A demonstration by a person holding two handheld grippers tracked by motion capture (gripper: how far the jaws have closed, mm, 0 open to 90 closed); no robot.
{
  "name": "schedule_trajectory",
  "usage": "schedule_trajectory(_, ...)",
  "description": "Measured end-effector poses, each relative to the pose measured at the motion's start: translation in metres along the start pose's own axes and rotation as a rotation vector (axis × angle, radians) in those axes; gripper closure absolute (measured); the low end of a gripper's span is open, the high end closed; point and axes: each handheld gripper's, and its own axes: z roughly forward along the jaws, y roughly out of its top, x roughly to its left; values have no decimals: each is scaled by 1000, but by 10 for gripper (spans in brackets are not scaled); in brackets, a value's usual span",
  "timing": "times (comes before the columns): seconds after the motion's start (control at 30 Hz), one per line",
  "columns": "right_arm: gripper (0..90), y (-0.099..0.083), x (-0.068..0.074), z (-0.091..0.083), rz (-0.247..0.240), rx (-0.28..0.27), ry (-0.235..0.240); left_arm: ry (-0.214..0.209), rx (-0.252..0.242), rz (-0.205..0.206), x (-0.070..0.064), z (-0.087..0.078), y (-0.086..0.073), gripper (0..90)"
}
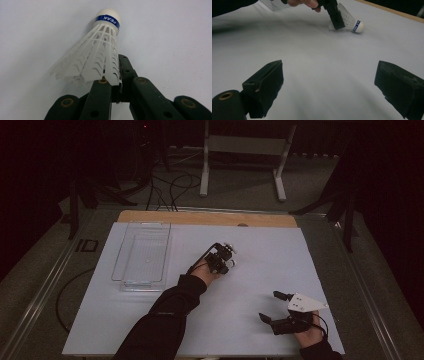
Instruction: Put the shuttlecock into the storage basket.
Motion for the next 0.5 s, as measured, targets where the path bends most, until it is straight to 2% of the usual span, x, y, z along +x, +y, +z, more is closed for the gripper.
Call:
schedule_trajectory(0.23,84,0,0,0,1,1,-1,15,2,29,-4,-12,1,900)
schedule_trajectory(0.33,84,0,0,0,1,3,-3,18,-4,27,-5,-15,1,900)
schedule_trajectory(0.5,84,0,0,0,0,3,-4,25,-3,53,-6,-29,2,900)
